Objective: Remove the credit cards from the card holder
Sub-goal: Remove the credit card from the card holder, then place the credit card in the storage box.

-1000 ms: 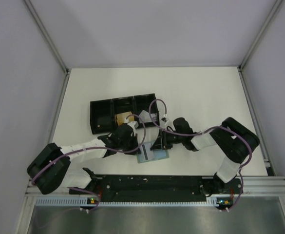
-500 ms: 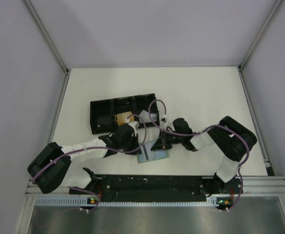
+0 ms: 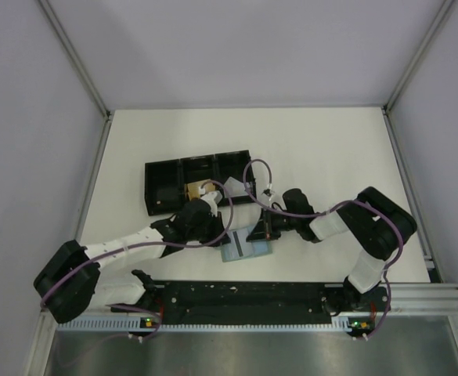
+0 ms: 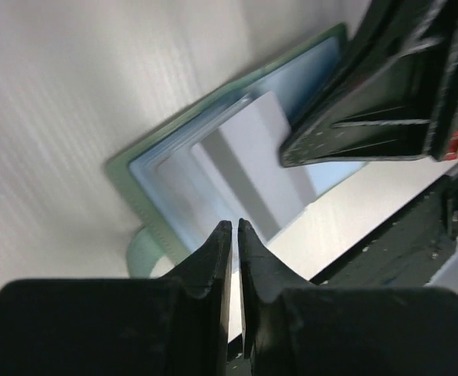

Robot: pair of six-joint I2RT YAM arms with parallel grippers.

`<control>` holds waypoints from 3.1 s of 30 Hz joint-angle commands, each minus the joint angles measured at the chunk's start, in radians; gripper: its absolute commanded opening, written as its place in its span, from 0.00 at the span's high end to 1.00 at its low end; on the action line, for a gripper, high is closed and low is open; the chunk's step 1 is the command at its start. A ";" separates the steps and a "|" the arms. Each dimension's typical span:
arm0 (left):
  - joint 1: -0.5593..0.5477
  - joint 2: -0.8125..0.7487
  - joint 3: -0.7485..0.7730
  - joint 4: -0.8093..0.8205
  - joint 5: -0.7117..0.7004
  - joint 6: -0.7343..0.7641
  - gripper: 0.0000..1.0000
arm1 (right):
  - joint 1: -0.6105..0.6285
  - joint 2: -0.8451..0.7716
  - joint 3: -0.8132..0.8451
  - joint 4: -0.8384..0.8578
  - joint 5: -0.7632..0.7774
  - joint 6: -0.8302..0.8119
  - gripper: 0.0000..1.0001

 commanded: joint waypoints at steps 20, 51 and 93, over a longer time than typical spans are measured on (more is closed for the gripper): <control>-0.014 0.192 0.050 0.025 0.016 0.016 1.00 | -0.008 -0.027 0.005 0.000 0.000 -0.040 1.00; -0.014 0.007 -0.007 -0.024 -0.117 0.025 1.00 | -0.154 -0.318 -0.071 -0.242 0.023 -0.130 1.00; -0.628 -0.216 0.045 0.362 -0.689 1.031 0.33 | -0.128 -0.714 -0.059 -0.144 -0.045 0.204 1.00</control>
